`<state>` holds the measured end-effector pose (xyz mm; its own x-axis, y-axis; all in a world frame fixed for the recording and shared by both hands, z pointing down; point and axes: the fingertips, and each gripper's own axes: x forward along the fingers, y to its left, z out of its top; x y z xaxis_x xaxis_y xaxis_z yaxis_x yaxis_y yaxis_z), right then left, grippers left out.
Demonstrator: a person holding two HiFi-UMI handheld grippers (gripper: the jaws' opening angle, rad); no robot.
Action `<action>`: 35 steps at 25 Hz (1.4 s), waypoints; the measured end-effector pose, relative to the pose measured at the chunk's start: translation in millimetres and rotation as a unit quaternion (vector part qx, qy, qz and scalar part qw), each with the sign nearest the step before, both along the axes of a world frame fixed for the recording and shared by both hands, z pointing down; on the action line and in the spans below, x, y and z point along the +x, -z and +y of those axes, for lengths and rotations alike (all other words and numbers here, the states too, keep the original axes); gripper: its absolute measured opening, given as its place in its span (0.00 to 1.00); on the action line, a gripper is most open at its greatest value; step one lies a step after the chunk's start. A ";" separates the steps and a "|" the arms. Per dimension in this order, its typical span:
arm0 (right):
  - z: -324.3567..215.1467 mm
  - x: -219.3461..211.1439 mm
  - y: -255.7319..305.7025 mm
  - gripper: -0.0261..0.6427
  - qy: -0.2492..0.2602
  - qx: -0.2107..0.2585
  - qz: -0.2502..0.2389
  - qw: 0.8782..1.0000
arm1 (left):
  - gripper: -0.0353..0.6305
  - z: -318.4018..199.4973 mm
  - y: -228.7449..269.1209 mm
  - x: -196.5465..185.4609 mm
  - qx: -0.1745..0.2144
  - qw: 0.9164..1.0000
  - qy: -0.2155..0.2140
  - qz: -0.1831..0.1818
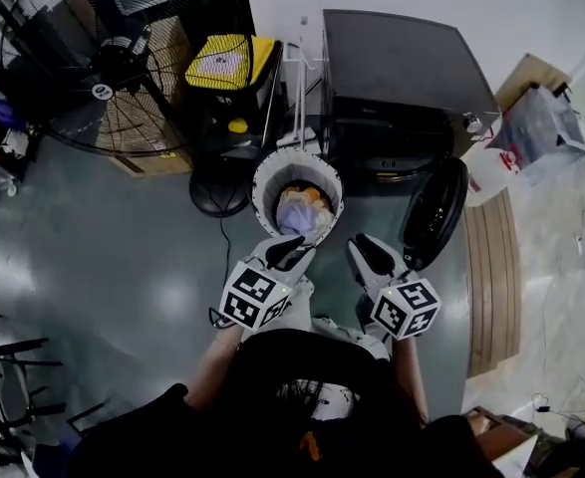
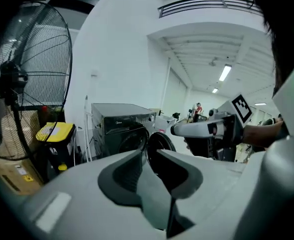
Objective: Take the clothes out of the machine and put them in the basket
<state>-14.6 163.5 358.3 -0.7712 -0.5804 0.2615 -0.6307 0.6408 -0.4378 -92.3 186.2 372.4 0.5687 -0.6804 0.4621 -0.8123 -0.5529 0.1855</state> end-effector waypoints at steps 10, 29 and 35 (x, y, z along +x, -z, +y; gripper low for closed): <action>39.6 12.4 1.2 0.11 0.015 0.017 0.010 1.000 | 0.07 39.1 15.2 17.9 0.019 1.000 0.003 -0.016; 81.3 26.9 17.2 0.05 0.026 0.065 0.026 0.997 | 0.06 76.0 31.5 47.7 0.041 0.998 -0.023 -0.031; 88.2 38.4 19.2 0.05 0.013 0.073 0.028 0.997 | 0.06 81.5 35.0 60.0 0.047 0.998 -0.037 -0.030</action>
